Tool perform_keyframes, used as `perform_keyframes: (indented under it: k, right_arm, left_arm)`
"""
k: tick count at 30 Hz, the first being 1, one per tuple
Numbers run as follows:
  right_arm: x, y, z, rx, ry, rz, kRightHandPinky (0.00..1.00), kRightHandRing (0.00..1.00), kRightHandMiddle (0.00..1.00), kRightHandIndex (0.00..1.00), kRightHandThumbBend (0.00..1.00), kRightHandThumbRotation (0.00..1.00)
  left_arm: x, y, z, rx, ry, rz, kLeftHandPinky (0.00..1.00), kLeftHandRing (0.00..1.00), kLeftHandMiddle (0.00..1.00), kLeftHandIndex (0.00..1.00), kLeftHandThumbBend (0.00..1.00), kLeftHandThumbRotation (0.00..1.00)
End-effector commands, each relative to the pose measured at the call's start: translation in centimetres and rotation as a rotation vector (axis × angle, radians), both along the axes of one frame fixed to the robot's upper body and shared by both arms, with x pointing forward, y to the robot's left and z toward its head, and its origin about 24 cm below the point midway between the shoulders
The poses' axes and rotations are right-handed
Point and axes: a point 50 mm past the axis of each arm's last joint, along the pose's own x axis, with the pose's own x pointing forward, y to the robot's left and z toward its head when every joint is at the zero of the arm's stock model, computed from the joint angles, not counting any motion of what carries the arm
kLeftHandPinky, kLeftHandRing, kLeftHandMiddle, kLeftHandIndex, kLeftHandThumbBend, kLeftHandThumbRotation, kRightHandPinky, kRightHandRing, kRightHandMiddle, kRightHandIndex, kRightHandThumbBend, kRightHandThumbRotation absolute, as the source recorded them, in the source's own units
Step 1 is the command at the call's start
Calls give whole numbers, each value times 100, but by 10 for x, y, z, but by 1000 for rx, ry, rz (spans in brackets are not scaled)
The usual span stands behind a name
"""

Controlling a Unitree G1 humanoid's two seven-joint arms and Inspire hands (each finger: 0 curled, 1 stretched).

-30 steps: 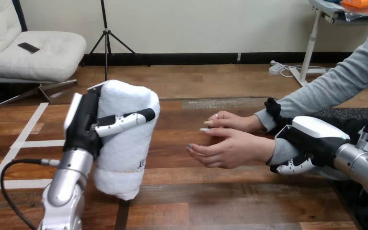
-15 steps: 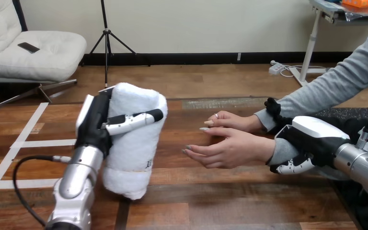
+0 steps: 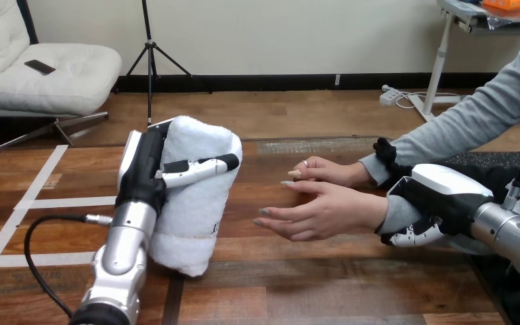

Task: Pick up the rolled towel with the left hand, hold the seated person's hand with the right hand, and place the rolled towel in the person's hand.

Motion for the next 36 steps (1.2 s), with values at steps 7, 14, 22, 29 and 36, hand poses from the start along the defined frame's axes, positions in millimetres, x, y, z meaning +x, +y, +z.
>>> perform_keyframes:
  k: [7, 14, 22, 29, 36]
  right_arm:
    - [14, 14, 25, 68, -99, 50, 26, 30, 36, 36, 44, 21]
    - [14, 14, 25, 76, -97, 52, 26, 30, 36, 36, 44, 20]
    - [13, 15, 25, 92, -104, 64, 26, 30, 36, 37, 44, 18]
    - [12, 15, 25, 90, -101, 67, 26, 30, 36, 37, 44, 18]
    - [11, 15, 24, 88, -99, 68, 27, 31, 37, 38, 44, 19]
  left_arm:
    - [35, -34, 80, 78, -348, 1, 38, 42, 44, 44, 58, 0]
    - [35, -38, 83, 89, -376, 18, 39, 43, 46, 44, 57, 0]
    - [36, -41, 88, 91, -411, 35, 39, 42, 45, 44, 56, 0]
    - [36, -43, 92, 82, -445, 48, 38, 41, 44, 44, 56, 0]
    - [36, -45, 96, 76, -464, 56, 38, 40, 44, 44, 55, 0]
